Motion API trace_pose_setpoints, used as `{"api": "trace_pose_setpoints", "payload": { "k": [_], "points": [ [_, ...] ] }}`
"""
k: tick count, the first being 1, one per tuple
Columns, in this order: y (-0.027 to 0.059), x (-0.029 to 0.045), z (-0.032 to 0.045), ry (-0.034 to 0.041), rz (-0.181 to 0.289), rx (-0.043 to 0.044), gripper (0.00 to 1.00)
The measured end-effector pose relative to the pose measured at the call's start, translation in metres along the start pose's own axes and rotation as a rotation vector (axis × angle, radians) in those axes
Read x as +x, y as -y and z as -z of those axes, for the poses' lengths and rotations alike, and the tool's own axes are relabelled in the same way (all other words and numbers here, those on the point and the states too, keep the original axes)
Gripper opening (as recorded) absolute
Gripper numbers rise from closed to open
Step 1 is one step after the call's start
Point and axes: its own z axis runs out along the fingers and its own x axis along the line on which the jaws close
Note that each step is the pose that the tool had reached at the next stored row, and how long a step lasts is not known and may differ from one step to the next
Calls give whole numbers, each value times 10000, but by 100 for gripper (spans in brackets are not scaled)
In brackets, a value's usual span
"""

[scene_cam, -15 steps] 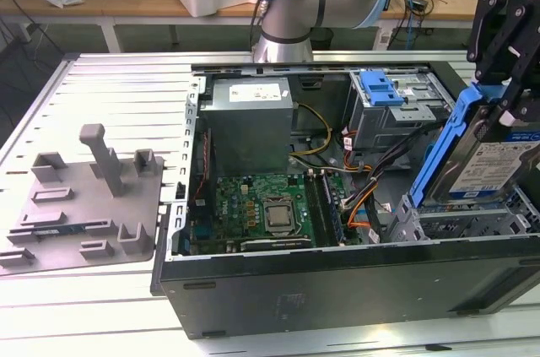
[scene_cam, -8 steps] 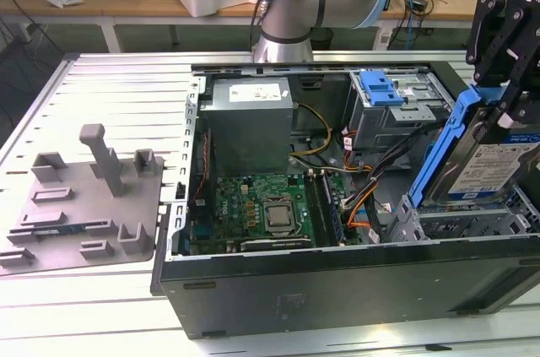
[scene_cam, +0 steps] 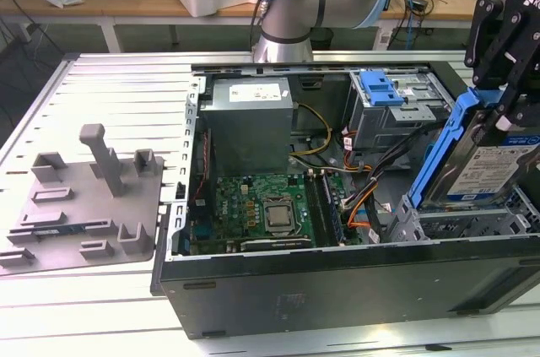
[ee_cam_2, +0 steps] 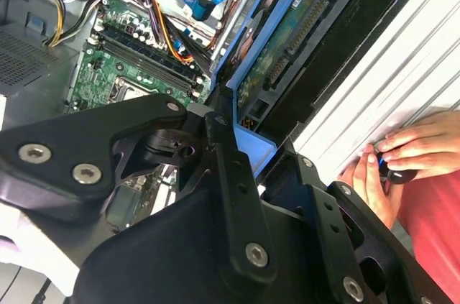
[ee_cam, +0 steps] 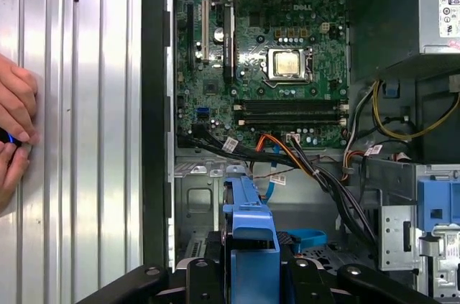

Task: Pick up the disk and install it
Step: 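Insert the disk into the insertion slot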

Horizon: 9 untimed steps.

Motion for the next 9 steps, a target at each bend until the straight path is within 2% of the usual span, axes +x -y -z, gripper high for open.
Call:
{"api": "trace_pose_setpoints", "payload": {
  "k": [9],
  "points": [
    [1, 0, -32, 0, -17, -1, 37]
  ]
}}
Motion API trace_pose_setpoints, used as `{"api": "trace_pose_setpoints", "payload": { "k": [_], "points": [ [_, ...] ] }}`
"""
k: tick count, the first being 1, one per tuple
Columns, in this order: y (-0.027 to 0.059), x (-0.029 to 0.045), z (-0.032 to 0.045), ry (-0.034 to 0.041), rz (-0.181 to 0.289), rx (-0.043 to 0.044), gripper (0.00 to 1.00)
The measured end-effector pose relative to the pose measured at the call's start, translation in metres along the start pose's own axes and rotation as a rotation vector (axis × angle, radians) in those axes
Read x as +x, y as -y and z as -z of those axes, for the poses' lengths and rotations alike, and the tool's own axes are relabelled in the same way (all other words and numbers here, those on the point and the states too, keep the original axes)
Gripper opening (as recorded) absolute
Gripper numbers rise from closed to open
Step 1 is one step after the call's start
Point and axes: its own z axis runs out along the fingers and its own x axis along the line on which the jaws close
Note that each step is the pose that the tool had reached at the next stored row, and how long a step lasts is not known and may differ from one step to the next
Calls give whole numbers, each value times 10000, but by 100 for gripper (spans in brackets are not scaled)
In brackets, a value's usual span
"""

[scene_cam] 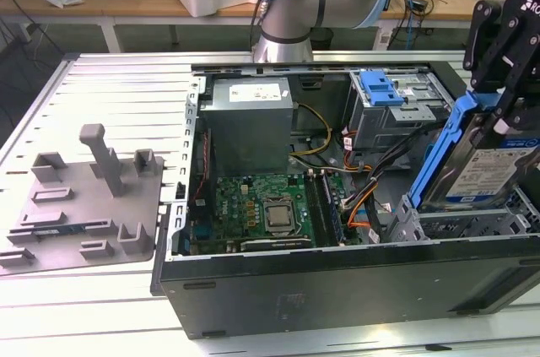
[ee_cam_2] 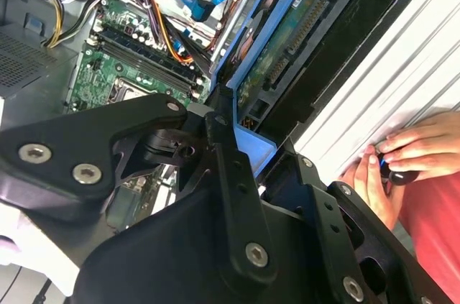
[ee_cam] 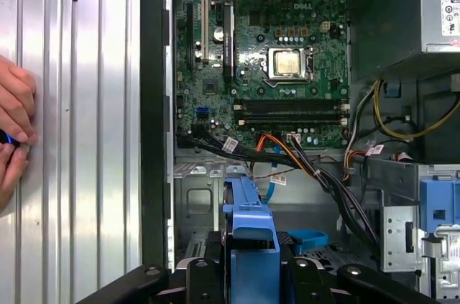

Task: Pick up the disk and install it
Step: 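Insert the disk into the insertion slot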

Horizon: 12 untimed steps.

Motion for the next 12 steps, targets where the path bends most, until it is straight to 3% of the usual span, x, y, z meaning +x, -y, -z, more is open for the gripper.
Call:
{"api": "trace_pose_setpoints", "payload": {
  "k": [12],
  "points": [
    [1, 0, -48, -2, -26, -10, 37]
  ]
}}
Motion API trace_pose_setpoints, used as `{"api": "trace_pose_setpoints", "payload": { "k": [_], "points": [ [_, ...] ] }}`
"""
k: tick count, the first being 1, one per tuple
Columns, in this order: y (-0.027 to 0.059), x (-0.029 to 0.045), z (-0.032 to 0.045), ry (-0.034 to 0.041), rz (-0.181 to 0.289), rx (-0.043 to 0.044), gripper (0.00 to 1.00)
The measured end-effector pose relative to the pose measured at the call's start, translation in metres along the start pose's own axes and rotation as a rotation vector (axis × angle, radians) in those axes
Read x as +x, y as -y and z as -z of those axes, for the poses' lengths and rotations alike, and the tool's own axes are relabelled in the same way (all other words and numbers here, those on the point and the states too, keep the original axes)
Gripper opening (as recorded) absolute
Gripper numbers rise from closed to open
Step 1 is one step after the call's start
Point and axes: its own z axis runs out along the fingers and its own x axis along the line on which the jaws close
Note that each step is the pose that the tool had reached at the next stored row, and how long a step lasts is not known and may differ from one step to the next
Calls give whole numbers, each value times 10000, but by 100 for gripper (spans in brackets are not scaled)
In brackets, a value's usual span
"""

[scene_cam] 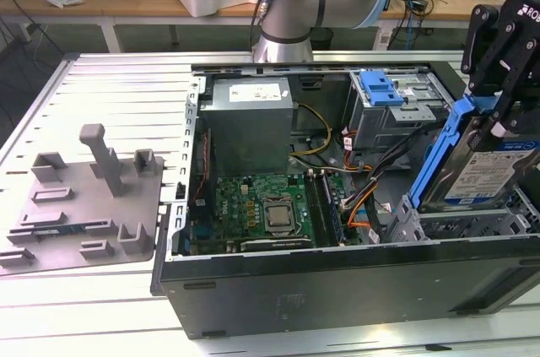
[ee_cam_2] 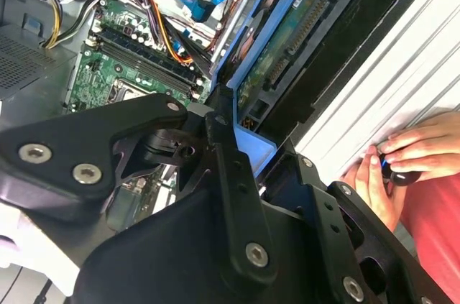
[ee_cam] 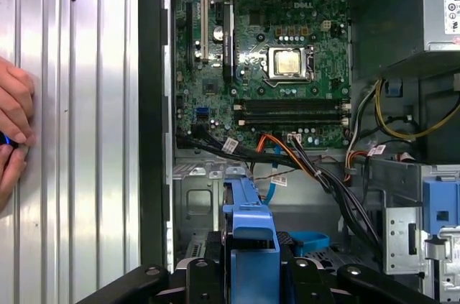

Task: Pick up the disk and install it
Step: 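Insert the disk into the insertion slot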

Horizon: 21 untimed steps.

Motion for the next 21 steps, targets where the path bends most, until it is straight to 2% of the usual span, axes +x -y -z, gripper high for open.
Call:
{"api": "trace_pose_setpoints", "payload": {
  "k": [8, 17, 21],
  "points": [
    [1, 0, -17, 2, -8, -11, 37],
    [-2, 0, -14, 4, -7, -119, 37],
    [-6, 0, 8, 3, -6, -140, 37]
  ]
}}
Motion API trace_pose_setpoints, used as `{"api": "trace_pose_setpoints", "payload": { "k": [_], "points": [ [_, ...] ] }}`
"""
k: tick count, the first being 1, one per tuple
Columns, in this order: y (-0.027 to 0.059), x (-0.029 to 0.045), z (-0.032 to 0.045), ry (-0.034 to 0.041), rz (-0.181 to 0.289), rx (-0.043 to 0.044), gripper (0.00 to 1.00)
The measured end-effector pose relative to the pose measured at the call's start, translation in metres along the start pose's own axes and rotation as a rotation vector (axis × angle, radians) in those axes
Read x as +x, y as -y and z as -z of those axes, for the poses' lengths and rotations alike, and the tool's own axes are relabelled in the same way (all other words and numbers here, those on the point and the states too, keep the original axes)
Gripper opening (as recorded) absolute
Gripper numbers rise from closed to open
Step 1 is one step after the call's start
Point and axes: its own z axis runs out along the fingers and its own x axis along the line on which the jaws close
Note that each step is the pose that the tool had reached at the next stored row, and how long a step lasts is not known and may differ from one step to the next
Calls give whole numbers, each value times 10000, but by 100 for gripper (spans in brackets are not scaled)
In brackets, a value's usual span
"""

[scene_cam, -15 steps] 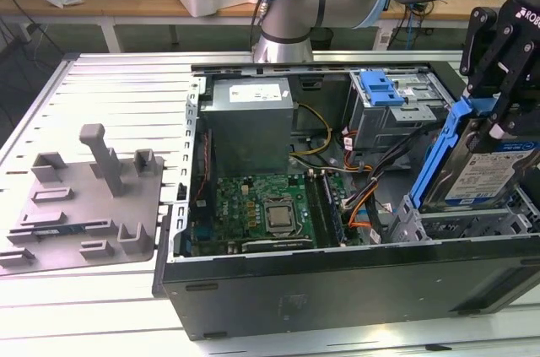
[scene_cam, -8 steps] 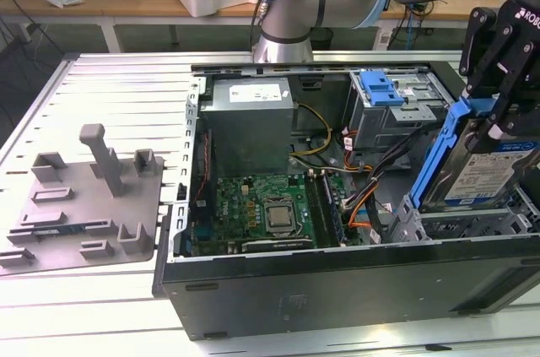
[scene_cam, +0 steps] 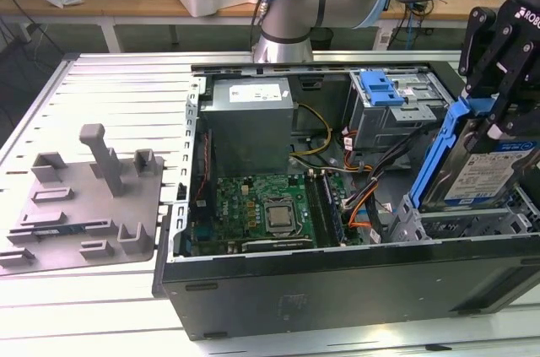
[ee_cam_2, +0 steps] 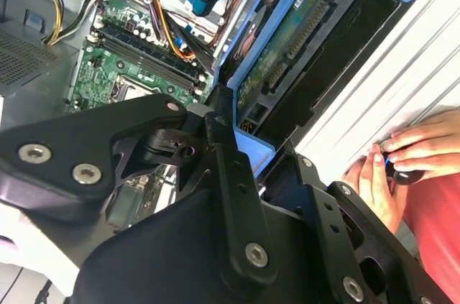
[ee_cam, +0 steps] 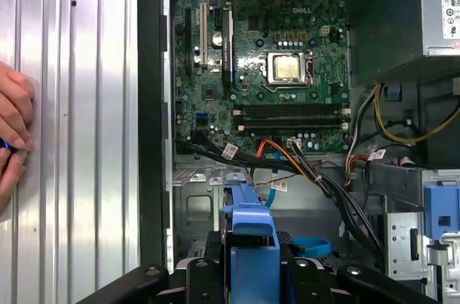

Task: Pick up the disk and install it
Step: 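Insert the disk into the insertion slot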

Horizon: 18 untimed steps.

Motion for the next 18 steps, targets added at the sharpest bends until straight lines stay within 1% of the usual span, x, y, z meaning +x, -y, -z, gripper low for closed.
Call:
{"api": "trace_pose_setpoints", "payload": {
  "k": [4, 18],
  "points": [
    [-3, 0, 50, 1, -1, 0, 37],
    [-7, -4, 137, 0, -1, 0, 37]
  ]
}}
